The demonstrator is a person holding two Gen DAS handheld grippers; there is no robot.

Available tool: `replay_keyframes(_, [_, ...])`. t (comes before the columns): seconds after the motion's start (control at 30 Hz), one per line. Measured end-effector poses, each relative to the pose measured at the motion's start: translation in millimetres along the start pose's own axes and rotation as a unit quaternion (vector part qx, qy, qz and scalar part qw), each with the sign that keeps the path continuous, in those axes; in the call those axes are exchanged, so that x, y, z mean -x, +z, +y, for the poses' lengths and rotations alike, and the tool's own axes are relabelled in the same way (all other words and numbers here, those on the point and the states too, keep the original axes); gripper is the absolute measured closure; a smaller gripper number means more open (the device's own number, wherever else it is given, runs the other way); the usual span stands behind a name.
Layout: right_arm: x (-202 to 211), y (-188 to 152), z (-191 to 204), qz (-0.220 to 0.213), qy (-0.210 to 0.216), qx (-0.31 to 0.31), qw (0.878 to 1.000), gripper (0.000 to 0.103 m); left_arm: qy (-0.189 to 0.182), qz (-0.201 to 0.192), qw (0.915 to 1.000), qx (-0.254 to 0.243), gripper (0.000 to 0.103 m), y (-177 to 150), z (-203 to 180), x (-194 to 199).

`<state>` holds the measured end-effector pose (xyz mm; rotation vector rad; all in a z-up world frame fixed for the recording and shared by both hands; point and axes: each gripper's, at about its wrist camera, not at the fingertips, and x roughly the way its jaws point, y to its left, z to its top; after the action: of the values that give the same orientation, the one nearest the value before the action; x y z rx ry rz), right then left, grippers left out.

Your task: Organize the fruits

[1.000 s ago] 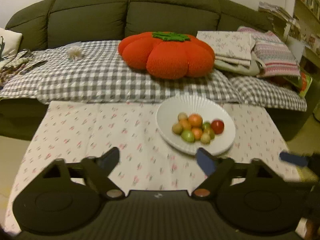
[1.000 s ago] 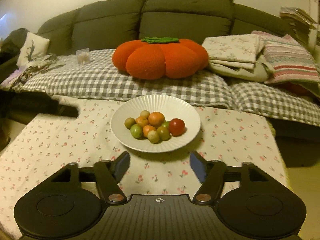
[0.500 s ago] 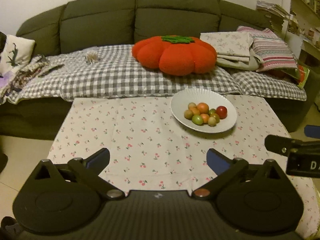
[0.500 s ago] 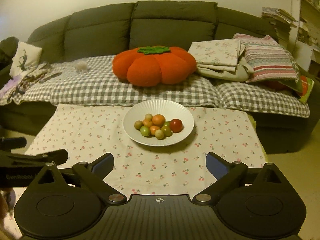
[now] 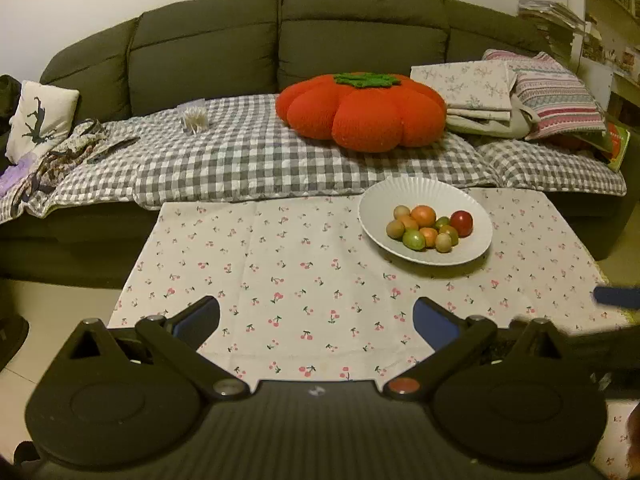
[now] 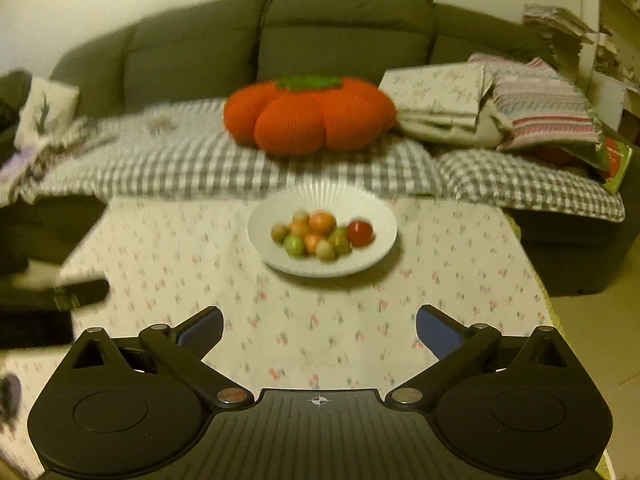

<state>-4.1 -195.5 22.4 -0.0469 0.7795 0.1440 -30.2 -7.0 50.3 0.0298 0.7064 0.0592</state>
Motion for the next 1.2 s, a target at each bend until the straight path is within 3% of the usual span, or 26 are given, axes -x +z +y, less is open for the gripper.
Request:
replay_keyframes(0.2, [-9.1, -7.4, -6.1, 0.032, 0.012, -0.036, 0.999, 0.000, -0.009, -0.006, 0.9999, -0.004, 0.001, 1.1, -5.7, 1.0])
replay_keyframes(0.4, [6.8, 4.9, -15.7, -0.015, 0.001, -0.041, 0.999, 0.000, -0.013, -0.006, 0.9999, -0.009, 0.001, 1.6, -9.0, -0.6])
replay_keyframes(1.2, [14.9, 7.5, -17.5, -0.031, 0.001, -0.042, 0.999, 0.000, -0.032, 0.003, 0.9995, -0.006, 0.001, 1.2, -9.4, -4.7])
